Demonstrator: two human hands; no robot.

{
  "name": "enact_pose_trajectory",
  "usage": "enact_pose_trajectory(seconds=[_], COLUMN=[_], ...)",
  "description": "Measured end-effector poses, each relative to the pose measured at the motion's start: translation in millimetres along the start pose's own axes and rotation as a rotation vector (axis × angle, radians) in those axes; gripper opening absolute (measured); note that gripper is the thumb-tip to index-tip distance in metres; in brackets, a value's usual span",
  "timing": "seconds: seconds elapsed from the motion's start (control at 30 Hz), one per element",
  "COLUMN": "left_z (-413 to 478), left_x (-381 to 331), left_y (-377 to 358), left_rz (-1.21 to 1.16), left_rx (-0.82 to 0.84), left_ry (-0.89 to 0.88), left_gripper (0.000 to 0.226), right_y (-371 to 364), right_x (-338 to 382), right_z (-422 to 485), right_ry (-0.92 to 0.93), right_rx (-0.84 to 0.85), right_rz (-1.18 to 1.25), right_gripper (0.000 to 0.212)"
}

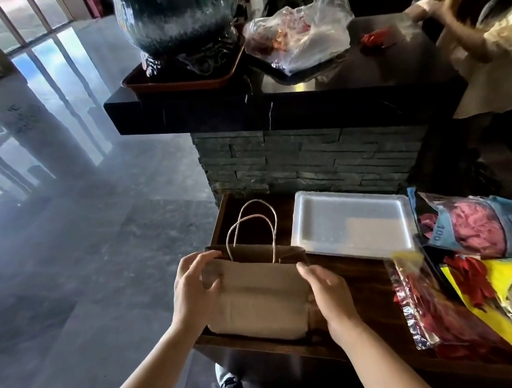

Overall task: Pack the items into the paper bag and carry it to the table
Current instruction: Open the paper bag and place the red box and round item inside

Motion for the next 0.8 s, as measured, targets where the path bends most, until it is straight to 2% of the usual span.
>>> enact_pose_trajectory(seconds=[0.07, 0.1, 0.27, 0.4, 0.43, 0.53, 0.63, 0.7, 0.8], left_z=[-2.6, -3.1, -9.2, -11.6, -12.6, -22.5, -38.5, -45.5, -49.9], left_x=[-8.9, -13.5, -40.9, -55.1, -58.2, -72.4, -89.8, -96.0, -93.3], left_y=[5.1, 7.4, 12.8, 10.8, 8.8, 5.7, 4.9, 3.5, -0.5], left_rz=[0.125, 0.191, 0.379, 0.421, 0.442, 0.429, 0.369, 0.374, 0.522], left_rx=[-0.015, -0.022, -0.009, 0.058, 0.082, 0.110, 0.154, 0.234, 0.407], left_ry=[-0.087, -0.141, -0.417, -0.549, -0.584, -0.746, -0.876, -0.891, -0.829], left_gripper=[0.049, 0.043, 0.029, 0.007, 0.008, 0.011, 0.009, 0.010, 0.029], right_y=[-0.6, 0.1, -5.6, -9.5, -10.0, -13.8, -26.3, -48.3, -100.5], right_x=[-2.4, -2.7, 13.9, 31.1, 37.0, 63.4, 111.3, 130.6, 117.1], right_z=[-0.7, -0.2, 6.1, 8.7, 9.1, 3.7, -20.3, -35.0, -36.4], right_ry=[-0.071, -0.083, -0.008, 0.064, 0.092, 0.263, 0.608, 0.711, 0.528], right_rx=[-0.016, -0.032, 0.025, 0.070, 0.077, 0.082, 0.036, 0.149, 0.467], right_rz=[0.036, 0.056, 0.012, -0.124, -0.178, -0.340, -0.435, -0.424, -0.647], right_gripper=[0.060, 0.063, 0.023, 0.023, 0.024, 0.019, 0.013, 0.017, 0.024])
Point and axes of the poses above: each hand's wrist, its own z-axis towards the middle knuckle, its own y-axis out of the back of the hand, x = y × z, the point moved 9 cm from there along z, towards the middle knuckle, and after that the axes turned 9 degrees about z, right-handed, at the moved point
